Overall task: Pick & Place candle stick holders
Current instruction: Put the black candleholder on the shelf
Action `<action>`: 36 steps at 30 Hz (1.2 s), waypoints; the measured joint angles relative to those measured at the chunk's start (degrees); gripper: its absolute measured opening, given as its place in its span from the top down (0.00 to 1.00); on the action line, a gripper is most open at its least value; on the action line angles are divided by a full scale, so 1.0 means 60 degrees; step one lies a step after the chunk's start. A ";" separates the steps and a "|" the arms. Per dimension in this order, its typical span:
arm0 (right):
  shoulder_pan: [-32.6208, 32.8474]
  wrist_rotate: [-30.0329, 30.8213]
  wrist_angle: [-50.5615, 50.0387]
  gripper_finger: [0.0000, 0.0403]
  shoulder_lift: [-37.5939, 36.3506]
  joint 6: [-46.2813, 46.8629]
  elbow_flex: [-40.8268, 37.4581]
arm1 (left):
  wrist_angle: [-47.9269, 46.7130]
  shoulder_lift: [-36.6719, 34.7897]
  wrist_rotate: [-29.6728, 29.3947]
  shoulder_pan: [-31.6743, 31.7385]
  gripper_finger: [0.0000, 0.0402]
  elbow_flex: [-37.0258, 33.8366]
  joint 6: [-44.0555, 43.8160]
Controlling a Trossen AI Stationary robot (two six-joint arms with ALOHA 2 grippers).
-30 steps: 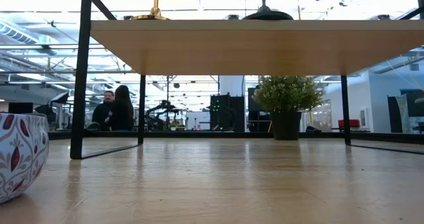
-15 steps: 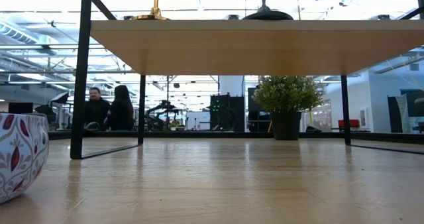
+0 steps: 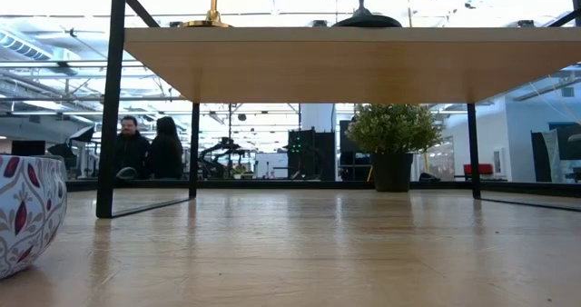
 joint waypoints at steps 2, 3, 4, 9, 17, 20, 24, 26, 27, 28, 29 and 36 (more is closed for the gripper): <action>0.0025 0.0001 -0.0215 0.52 -0.0111 0.0004 0.0000 | 0.0000 0.0000 0.0000 -0.0004 0.64 0.0000 -0.0020; 0.0044 0.0001 -0.0271 0.52 -0.0179 0.0016 0.0000 | 0.0000 0.0000 0.0000 -0.0004 0.64 0.0000 -0.0031; 0.0040 0.0008 -0.0391 0.52 -0.0273 0.0085 0.0000 | 0.0000 0.0000 0.0000 -0.0018 0.64 0.0000 -0.0034; 0.0042 -0.0032 -0.1043 0.52 -0.0899 0.0193 0.0000 | 0.0000 0.0000 0.0000 -0.0029 0.64 0.0000 -0.0043; 0.0047 -0.0992 -0.1676 0.52 -0.1736 0.0217 0.0000 | -0.0007 0.0000 0.0000 -0.0025 0.64 0.0000 -0.0003; 0.0047 -0.1020 -0.1702 0.52 -0.1758 0.0248 0.0000 | -0.0007 0.0000 -0.0001 -0.0025 0.64 0.0000 0.0025; 0.0047 -0.1261 -0.1644 0.52 -0.1690 0.0284 0.0000 | -0.0011 0.0000 -0.0001 -0.0025 0.64 0.0000 0.0059; 0.0047 -0.1336 -0.1628 0.52 -0.1595 0.0270 0.0000 | -0.0015 0.0000 -0.0004 -0.0021 0.64 0.0000 0.0059; 0.0047 -0.1411 -0.1621 0.52 -0.1556 0.0269 0.0000 | -0.0022 0.0000 -0.0008 -0.0018 0.64 0.0000 0.0059; 0.0047 -0.1511 -0.1565 0.52 -0.1512 0.0270 0.0000 | -0.0022 0.0000 -0.0015 -0.0018 0.64 0.0000 0.0060; 0.0047 -0.1524 -0.1491 0.52 -0.1462 0.0285 0.0004 | -0.0029 0.0000 -0.0018 -0.0018 0.64 0.0000 0.0062; 0.0087 -0.2192 -0.1557 0.52 -0.1301 0.0511 0.0004 | -0.0084 0.0000 -0.0025 -0.0018 0.64 0.0000 0.0051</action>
